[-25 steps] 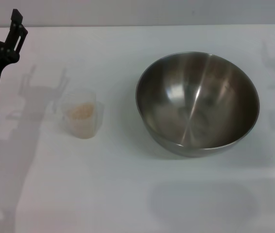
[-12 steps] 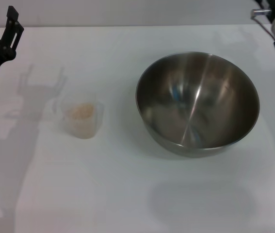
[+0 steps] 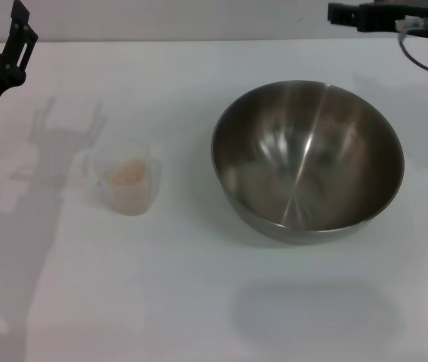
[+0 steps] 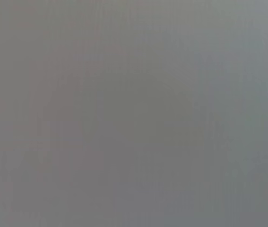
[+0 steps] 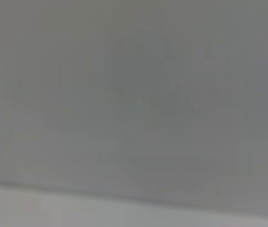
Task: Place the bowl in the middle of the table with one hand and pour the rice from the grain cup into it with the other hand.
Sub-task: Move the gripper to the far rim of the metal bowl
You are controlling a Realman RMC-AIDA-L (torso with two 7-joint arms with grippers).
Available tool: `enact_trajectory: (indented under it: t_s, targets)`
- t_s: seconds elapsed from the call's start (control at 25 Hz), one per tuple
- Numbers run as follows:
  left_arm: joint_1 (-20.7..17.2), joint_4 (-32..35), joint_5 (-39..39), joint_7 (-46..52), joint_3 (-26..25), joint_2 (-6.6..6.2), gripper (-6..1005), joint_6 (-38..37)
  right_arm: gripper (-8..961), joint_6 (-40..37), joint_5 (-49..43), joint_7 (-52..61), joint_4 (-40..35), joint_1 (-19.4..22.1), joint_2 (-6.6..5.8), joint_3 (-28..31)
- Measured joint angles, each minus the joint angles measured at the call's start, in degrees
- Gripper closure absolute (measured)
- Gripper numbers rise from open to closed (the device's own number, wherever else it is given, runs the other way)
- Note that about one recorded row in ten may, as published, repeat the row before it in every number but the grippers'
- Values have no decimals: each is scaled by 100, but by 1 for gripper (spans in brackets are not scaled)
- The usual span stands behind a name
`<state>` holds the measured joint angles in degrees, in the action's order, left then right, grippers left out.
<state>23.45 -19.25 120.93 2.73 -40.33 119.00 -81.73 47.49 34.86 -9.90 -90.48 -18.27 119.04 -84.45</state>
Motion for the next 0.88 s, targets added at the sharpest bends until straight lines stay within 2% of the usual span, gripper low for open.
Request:
enact_trajectory:
  t_s: [0.12,0.24,0.28,0.64,0.88]
  targets:
    - [2,0,-2,3,-13,0,156,-2,215,1448,0,-144,-237,-304,-33,581]
    - [2,0,-2,7,-13,0,156,-18,216,2737,-118,-452,-133,-750,-56,1264]
    - [2,0,-2,7,-13,0,156,-21,216,2946,-166,-512,-81,-839,-62,1381]
    - [2,0,1,9,-19,0,155,-54,220,3831,-578,-745,349,-1223,-157,1566]
    - [-6,0,1,9,-19,-1,155,-71,222,3855,-581,-906,811,-1350,-164,1573]
